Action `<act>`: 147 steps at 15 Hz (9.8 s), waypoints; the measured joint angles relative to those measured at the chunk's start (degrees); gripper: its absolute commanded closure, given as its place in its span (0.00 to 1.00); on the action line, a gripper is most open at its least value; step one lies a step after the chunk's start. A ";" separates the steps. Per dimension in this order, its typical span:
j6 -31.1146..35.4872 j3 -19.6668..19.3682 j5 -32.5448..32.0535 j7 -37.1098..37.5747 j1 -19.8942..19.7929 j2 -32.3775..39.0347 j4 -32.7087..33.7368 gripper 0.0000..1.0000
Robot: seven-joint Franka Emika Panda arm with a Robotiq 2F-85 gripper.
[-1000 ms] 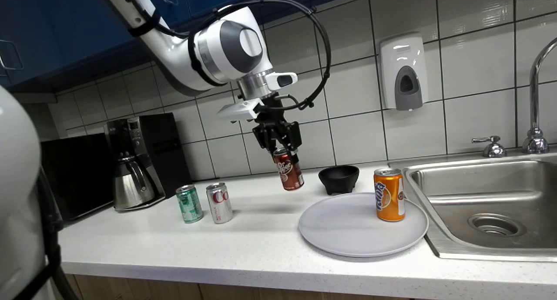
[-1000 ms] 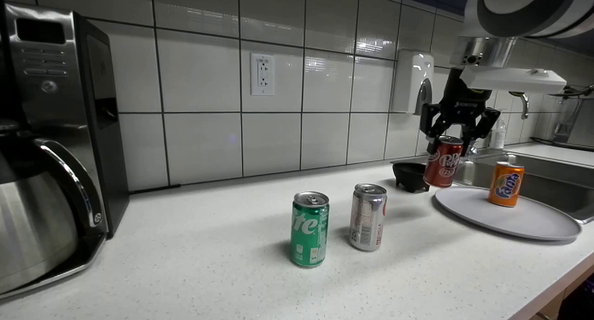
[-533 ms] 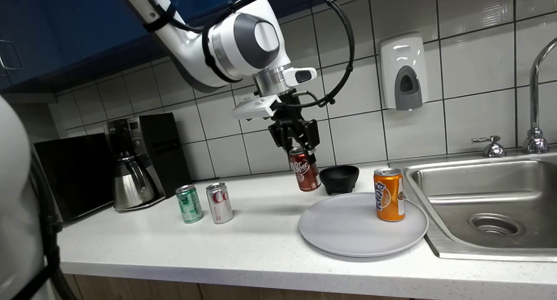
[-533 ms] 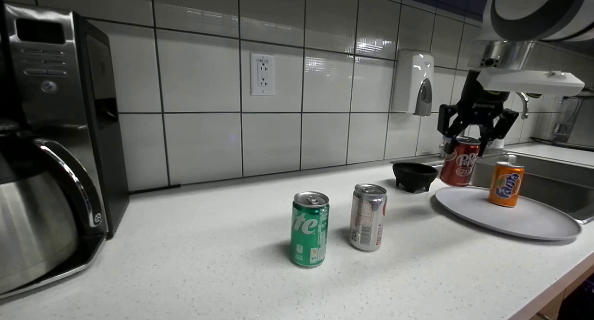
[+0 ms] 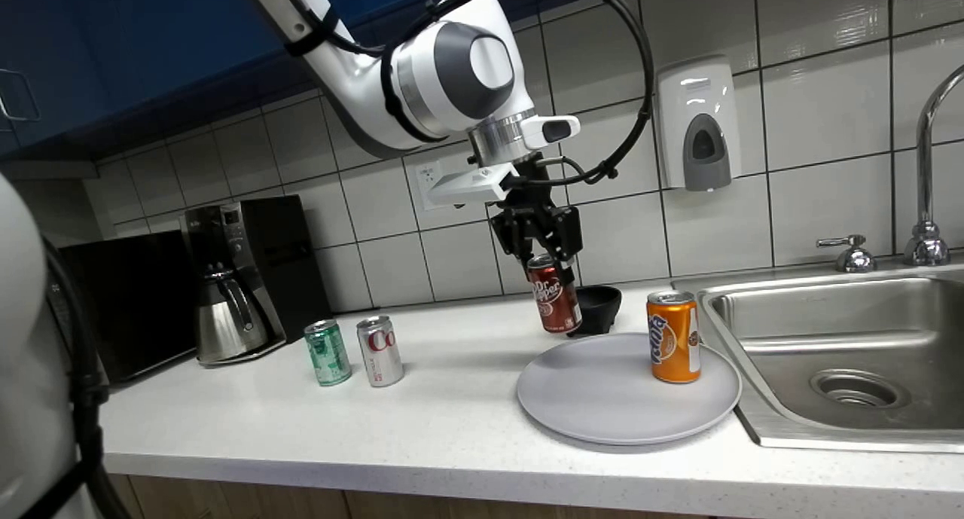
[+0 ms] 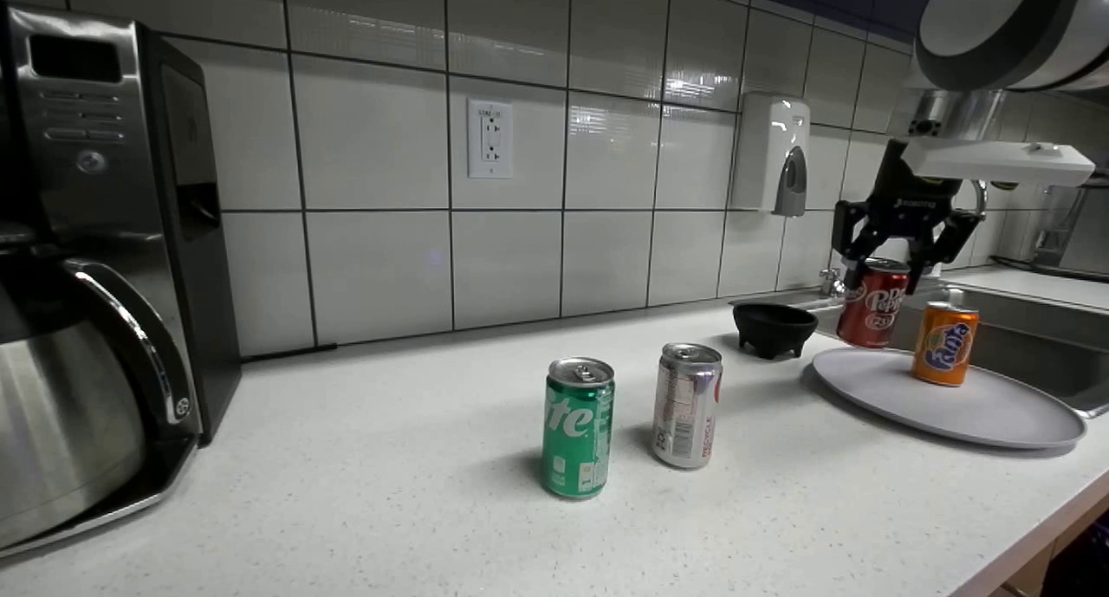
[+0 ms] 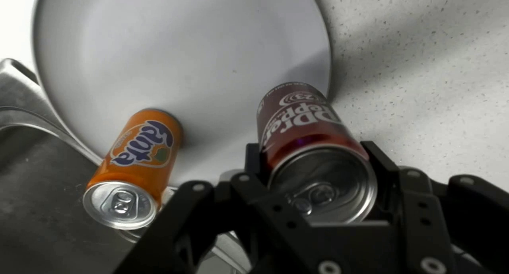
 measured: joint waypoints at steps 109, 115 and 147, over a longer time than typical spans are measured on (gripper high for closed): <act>-0.89 16.16 3.33 4.56 17.22 7.59 6.07 0.00; -1.73 16.17 3.31 4.56 17.40 7.59 4.52 0.00; -1.77 16.22 3.63 4.30 17.68 8.67 2.47 0.62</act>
